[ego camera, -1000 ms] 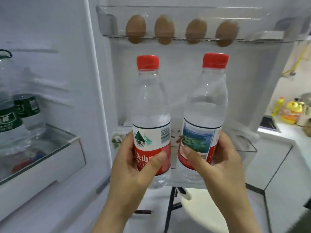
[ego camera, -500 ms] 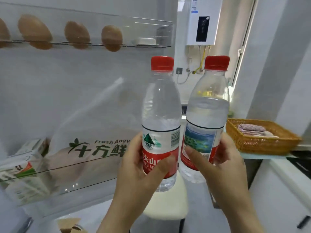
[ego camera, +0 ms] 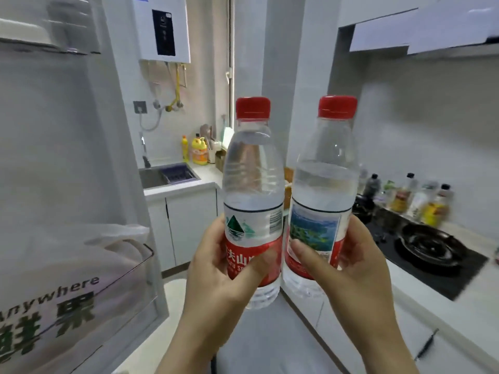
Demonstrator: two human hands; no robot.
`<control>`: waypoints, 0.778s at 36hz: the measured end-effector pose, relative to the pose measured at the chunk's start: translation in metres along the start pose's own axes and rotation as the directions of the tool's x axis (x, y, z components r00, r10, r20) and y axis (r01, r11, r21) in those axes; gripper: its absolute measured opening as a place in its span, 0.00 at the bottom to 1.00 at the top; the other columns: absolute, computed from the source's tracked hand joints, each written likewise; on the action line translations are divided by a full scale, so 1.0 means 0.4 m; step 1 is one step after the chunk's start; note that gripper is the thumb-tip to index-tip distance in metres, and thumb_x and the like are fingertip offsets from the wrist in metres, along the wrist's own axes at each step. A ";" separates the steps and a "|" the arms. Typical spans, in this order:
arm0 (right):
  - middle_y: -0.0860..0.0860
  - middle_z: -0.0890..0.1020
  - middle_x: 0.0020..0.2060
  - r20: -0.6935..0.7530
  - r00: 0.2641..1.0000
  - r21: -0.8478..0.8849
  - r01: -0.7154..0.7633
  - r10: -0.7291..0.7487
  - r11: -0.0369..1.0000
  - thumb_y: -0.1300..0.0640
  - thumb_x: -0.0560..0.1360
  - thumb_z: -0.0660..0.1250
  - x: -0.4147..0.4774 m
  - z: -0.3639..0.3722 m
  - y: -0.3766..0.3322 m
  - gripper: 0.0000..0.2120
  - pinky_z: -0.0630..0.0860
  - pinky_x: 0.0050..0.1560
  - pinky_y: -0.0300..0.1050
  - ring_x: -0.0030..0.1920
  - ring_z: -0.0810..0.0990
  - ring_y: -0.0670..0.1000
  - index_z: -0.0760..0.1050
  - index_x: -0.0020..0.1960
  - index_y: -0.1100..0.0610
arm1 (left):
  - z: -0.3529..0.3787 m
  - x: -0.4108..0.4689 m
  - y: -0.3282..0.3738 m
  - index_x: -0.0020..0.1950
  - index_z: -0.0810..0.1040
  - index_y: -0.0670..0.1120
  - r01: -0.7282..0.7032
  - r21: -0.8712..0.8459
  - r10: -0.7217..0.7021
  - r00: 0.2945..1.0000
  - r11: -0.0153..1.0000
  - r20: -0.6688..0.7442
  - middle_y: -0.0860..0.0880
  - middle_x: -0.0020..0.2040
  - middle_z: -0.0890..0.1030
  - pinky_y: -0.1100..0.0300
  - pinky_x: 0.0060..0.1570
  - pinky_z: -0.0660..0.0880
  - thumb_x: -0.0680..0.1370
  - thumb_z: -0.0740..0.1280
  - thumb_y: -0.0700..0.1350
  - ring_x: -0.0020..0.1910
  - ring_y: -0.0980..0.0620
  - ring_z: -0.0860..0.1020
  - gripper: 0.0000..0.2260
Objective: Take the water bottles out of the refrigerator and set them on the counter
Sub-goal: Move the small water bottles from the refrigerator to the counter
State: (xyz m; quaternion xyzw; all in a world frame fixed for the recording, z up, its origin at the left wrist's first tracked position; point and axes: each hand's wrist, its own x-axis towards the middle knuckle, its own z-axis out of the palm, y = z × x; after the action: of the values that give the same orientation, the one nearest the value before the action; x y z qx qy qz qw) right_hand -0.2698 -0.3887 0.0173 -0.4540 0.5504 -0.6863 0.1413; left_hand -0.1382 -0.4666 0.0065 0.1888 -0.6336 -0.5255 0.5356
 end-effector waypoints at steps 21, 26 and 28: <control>0.43 0.85 0.43 -0.395 0.916 -0.173 -0.006 -0.063 0.985 0.65 0.65 0.77 0.030 -0.423 0.020 0.20 0.77 0.37 0.29 0.42 0.84 0.41 0.79 0.56 0.53 | 0.462 0.078 -0.105 0.56 0.79 0.60 0.002 -0.180 0.064 0.931 0.984 0.359 0.52 0.53 0.84 0.65 0.47 0.79 0.63 0.74 0.52 0.53 0.53 0.82 0.22; 0.42 0.85 0.40 -0.447 0.891 -0.212 -0.019 -0.079 0.977 0.66 0.65 0.77 0.037 -0.549 0.018 0.18 0.76 0.36 0.29 0.39 0.84 0.40 0.79 0.52 0.52 | 0.596 0.081 -0.125 0.59 0.77 0.54 0.036 -0.226 0.068 0.897 0.974 0.437 0.51 0.53 0.84 0.64 0.47 0.78 0.64 0.74 0.50 0.53 0.53 0.82 0.23; 0.42 0.86 0.40 -0.471 0.879 -0.233 -0.038 -0.079 0.972 0.66 0.65 0.77 0.036 -0.594 0.023 0.19 0.77 0.36 0.29 0.39 0.84 0.41 0.79 0.52 0.52 | 0.645 0.080 -0.137 0.61 0.76 0.51 0.054 -0.228 0.060 0.884 0.972 0.463 0.51 0.53 0.84 0.64 0.47 0.78 0.64 0.74 0.50 0.53 0.53 0.82 0.25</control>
State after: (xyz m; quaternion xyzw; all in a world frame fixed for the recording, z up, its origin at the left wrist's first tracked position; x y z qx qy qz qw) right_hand -0.4655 -0.2529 0.0201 -0.2904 0.6406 -0.7083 -0.0606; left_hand -0.3936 -0.3933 0.0071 -0.0087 -0.6776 -0.6256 0.3865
